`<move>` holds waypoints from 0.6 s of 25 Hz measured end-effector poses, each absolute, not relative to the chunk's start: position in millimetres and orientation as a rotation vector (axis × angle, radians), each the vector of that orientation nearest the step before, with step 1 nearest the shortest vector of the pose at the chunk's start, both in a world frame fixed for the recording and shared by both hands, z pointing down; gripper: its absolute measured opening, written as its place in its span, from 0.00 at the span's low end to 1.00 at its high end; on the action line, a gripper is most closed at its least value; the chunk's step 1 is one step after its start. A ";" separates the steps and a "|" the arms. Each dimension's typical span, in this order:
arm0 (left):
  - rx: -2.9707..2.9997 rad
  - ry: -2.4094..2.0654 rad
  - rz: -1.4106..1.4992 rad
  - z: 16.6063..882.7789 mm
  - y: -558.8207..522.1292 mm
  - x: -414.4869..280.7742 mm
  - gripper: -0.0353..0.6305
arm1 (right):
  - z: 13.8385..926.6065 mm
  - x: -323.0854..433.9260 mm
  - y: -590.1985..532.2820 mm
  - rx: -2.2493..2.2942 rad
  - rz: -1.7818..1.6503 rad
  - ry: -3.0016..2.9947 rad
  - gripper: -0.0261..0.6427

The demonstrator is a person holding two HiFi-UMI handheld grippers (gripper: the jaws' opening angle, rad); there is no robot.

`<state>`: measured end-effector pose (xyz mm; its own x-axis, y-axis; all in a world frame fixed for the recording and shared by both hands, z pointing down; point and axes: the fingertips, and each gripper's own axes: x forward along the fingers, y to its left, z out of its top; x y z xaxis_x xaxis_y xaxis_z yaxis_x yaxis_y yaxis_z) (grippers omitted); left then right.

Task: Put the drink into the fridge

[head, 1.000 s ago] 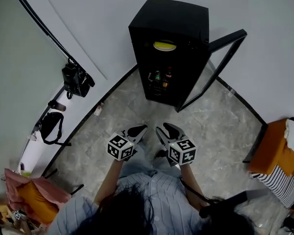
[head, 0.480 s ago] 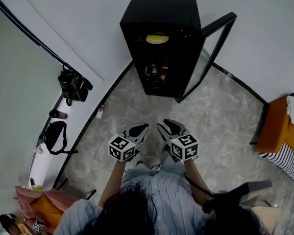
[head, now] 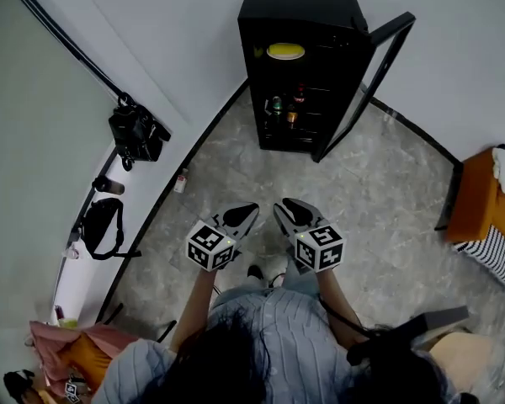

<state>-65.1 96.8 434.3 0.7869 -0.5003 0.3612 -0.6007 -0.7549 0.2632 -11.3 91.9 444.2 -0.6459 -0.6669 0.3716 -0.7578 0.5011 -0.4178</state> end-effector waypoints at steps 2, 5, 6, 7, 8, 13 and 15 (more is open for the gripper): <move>2.631 -0.812 0.386 434.6 112.1 -75.9 0.07 | 445.6 -22.1 106.9 1.263 0.851 -2.573 0.20; 2.648 -0.781 0.377 434.0 130.5 -92.3 0.07 | 445.5 -36.0 126.4 1.314 0.869 -2.565 0.19; 2.652 -0.775 0.374 434.1 135.2 -97.1 0.07 | 445.5 -39.6 132.3 1.328 0.870 -2.561 0.19; 2.656 -0.771 0.371 434.3 140.1 -101.3 0.07 | 445.8 -42.7 138.6 1.338 0.867 -2.557 0.19; 2.660 -0.768 0.367 434.1 145.1 -105.3 0.07 | 446.3 -45.7 145.2 1.345 0.860 -2.552 0.19; 2.676 -0.767 0.299 426.4 168.3 -119.9 0.07 | 443.6 -57.1 176.4 1.375 0.819 -2.540 0.17; 2.685 -0.760 0.275 423.8 178.7 -121.3 0.07 | 441.8 -59.0 187.4 1.386 0.805 -2.542 0.16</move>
